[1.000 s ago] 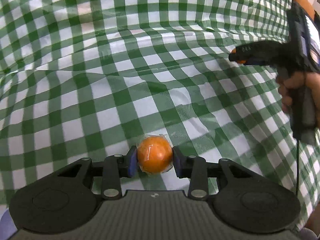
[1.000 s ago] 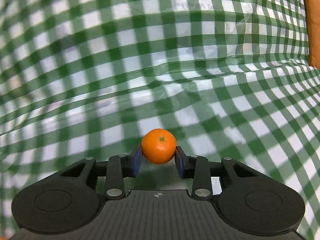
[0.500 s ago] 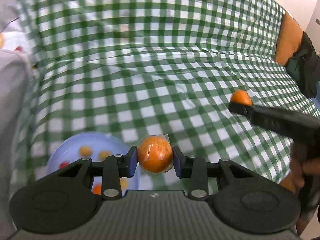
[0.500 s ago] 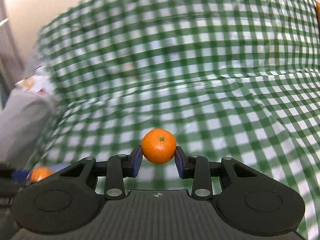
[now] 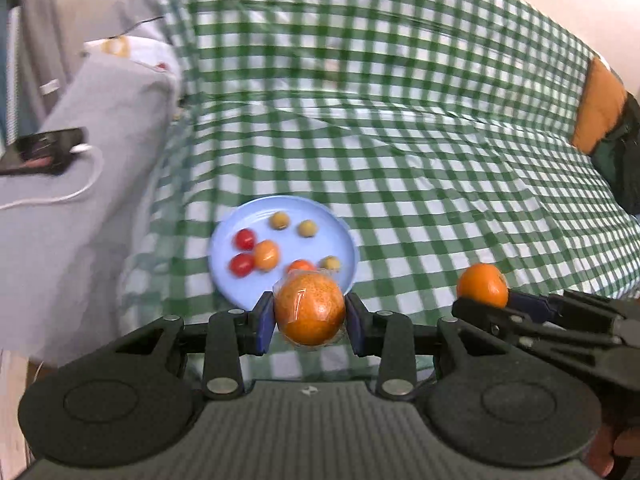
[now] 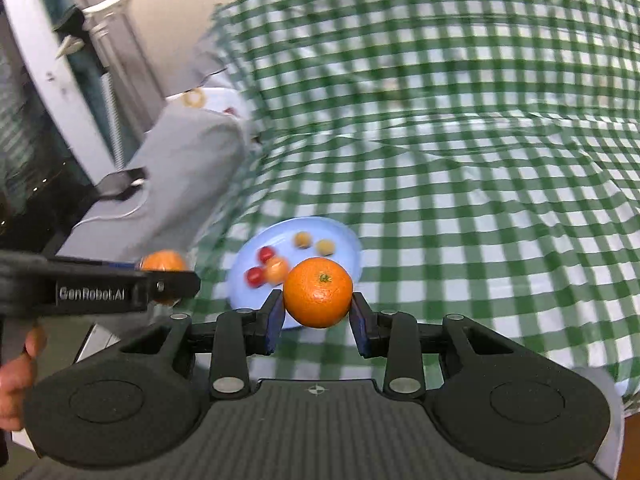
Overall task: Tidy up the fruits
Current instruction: 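Carry both tangerines over the blue plate and open both tools to release them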
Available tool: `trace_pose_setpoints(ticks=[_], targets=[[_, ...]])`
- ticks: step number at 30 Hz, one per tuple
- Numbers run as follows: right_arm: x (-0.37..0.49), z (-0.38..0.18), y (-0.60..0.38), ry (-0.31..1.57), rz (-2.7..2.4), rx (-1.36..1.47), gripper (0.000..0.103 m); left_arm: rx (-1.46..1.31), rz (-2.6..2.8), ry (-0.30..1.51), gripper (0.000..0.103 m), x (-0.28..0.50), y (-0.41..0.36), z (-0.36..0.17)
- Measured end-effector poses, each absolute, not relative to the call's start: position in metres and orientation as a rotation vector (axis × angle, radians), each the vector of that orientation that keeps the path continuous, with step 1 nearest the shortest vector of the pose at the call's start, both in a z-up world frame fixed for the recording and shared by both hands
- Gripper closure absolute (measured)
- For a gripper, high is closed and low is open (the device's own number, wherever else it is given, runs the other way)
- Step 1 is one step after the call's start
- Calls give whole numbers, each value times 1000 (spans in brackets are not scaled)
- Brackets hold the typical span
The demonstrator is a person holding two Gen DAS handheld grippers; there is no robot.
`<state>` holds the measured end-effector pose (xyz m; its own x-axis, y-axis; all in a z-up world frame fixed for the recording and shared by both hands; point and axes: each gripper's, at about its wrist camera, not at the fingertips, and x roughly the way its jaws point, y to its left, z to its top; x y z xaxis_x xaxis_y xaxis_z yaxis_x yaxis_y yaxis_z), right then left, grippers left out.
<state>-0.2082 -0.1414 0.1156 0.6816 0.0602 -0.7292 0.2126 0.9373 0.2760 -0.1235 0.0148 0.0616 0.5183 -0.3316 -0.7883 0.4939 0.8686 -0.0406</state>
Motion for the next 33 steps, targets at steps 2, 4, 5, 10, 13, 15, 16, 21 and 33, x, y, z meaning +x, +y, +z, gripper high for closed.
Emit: trace_pose_setpoints(ticks=[2,4,5,10,13,15,16,21,33], targets=[[-216,119,-127,812,-64,333,66,189,-479,896,62,-131,29,64],[-222,121,-118,816,-42,317,66,178,-467,894,62,-137,40,66],[-225,123,-115,816,-35,311,66,171,-464,895,62,-141,44,66],[-235,125,-101,818,-29,287,66,160,-477,895,62,-151,52,63],[-236,123,-99,828,-31,289,66,164,-489,895,62,-152,51,61],[-234,121,-99,835,-35,287,66,160,-494,900,62,-150,51,60],[-233,121,-99,839,-37,286,66,158,-495,902,62,-148,51,60],[-225,115,-102,865,-52,279,66,154,-491,907,62,-138,49,57],[-188,100,-108,914,-61,288,66,148,-477,938,62,-92,39,48]])
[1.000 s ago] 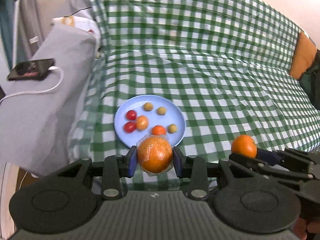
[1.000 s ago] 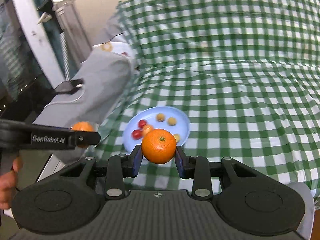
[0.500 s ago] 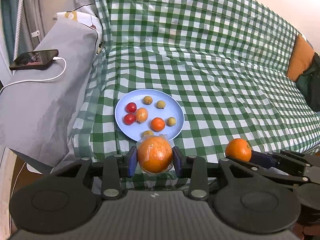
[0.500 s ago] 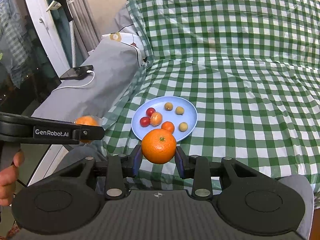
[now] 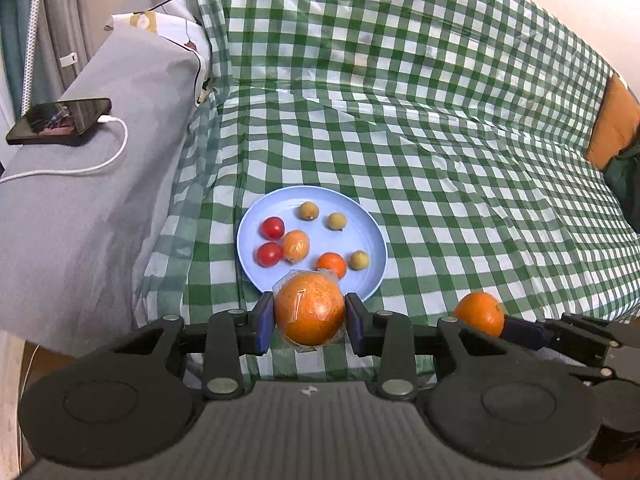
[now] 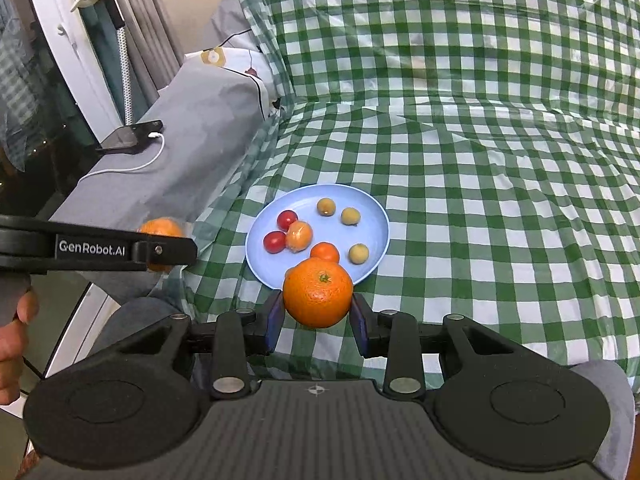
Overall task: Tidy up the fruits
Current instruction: 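Carry both tangerines over the blue plate and open both tools to release them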
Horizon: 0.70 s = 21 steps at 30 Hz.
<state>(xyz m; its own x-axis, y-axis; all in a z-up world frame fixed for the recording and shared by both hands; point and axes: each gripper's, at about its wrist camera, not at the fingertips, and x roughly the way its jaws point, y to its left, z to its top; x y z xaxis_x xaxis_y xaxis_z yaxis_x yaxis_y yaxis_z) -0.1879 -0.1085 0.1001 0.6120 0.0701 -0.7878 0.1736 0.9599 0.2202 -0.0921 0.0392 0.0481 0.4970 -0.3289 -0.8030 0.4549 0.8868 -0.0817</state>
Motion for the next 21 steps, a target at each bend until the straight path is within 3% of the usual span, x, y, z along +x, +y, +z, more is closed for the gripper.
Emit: trace_pose_setpoints(ticks=[21], targets=[[-92,45,-122,995,-69,264,66,197,-488,1011,62,-2,2,-2]])
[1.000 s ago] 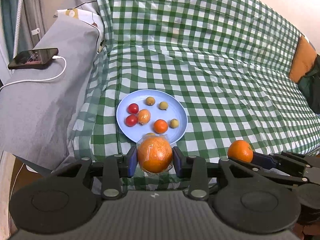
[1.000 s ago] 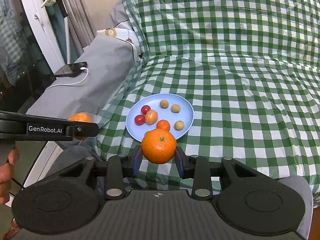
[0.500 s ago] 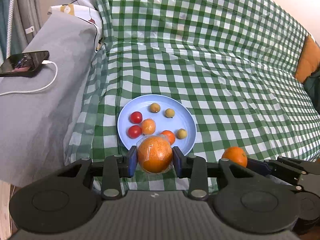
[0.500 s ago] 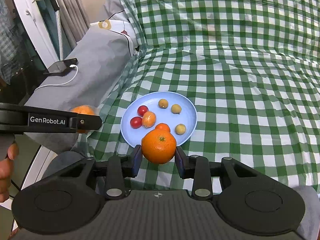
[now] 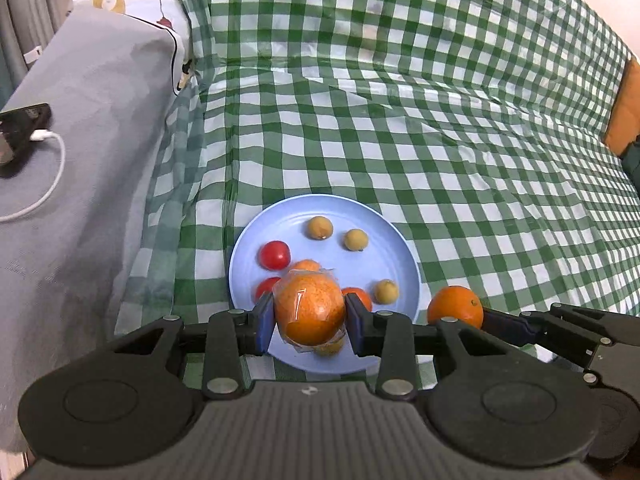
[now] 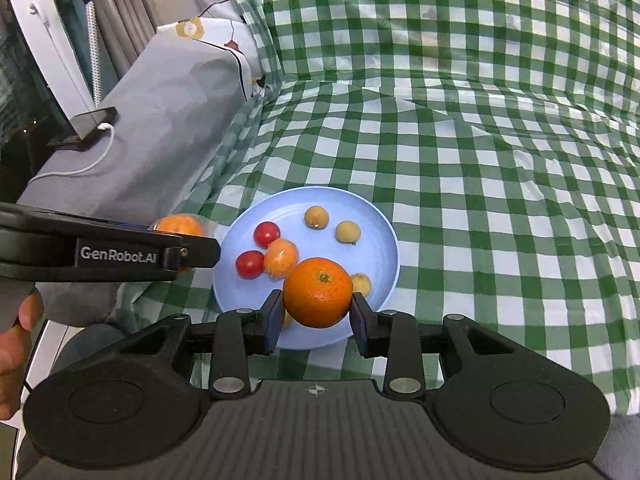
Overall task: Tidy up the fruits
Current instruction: 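Carry both tangerines over the blue plate and open both tools to release them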
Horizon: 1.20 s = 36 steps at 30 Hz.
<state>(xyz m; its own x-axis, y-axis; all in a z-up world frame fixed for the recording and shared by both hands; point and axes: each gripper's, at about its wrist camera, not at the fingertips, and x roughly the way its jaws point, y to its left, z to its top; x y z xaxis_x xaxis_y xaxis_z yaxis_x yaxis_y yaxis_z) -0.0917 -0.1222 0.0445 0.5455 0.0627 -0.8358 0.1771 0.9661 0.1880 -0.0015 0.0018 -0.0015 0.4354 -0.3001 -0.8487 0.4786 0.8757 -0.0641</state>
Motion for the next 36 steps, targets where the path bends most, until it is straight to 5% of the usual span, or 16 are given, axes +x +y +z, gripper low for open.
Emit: trace_pose_setpoints(ticks=[24,26,27,28,30,36], targets=[[-38,-24,-139,1064,-56,235,66,275,-425,1094,62,65,-20,-72],[-34,-28,-140,1070,-44,236,64,282,-415,1076,57,66,-21,-72],[-32,-30,-139,1076,-38,232,63,288,-410,1049,39,65,-21,-69],[-32,-31,-139,1082,-30,227,51,294,-412,1014,15,62,-21,-65],[-31,-29,-137,1083,-37,211,31,298,-406,951,0,55,-20,-56],[-50,0,-127,1076,-50,153,5,353,-407,925,0,29,-15,-37]])
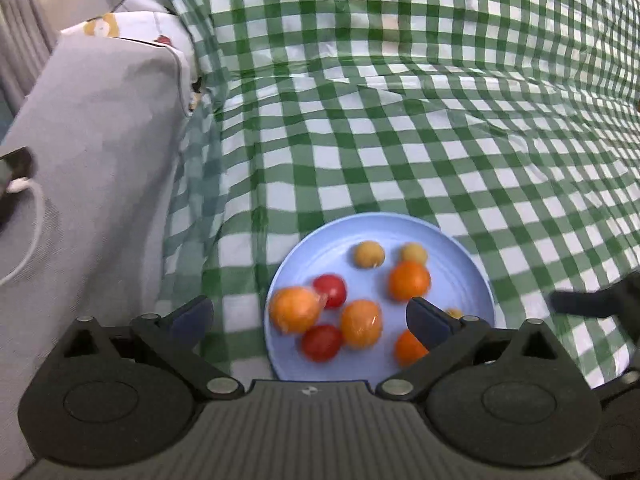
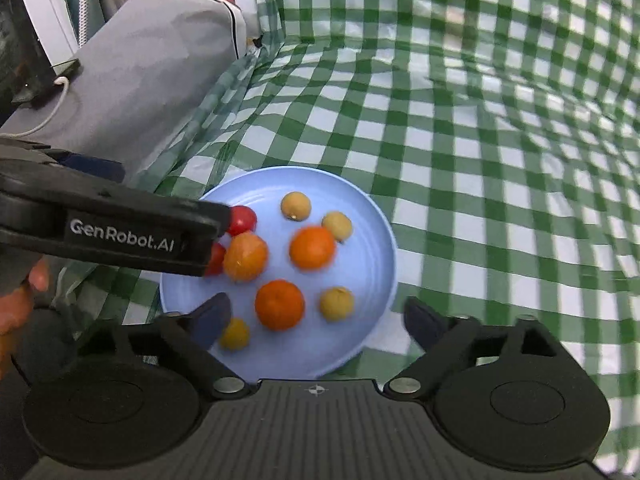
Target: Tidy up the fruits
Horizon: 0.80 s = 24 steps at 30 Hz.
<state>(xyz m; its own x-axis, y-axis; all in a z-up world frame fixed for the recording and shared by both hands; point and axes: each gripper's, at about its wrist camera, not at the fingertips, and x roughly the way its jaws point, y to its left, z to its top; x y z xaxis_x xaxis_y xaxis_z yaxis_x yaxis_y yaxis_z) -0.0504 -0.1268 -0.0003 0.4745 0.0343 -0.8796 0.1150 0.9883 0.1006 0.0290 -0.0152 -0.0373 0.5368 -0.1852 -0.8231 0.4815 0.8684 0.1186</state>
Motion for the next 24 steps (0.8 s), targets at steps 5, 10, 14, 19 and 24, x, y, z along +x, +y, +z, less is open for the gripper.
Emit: trace_pose_setpoints(ticks=[5,10,14,19,24], targets=[[-86,23,-124,1061,-84,154,3,324,-371,951,0,-2,6,-26],[-127,43,-109,1038,-114,154,3,280,-317,954,0,-34,27,-14],[-157,59,-97,979,-144,138,2,281,-292,918,0,-61,40,0],[-182,76,-90,896,-179,109,1,300,-265,883,0,-85,44,12],[-202,88,-91,852,-187,109,1,298,-260,862,0,-108,50,17]])
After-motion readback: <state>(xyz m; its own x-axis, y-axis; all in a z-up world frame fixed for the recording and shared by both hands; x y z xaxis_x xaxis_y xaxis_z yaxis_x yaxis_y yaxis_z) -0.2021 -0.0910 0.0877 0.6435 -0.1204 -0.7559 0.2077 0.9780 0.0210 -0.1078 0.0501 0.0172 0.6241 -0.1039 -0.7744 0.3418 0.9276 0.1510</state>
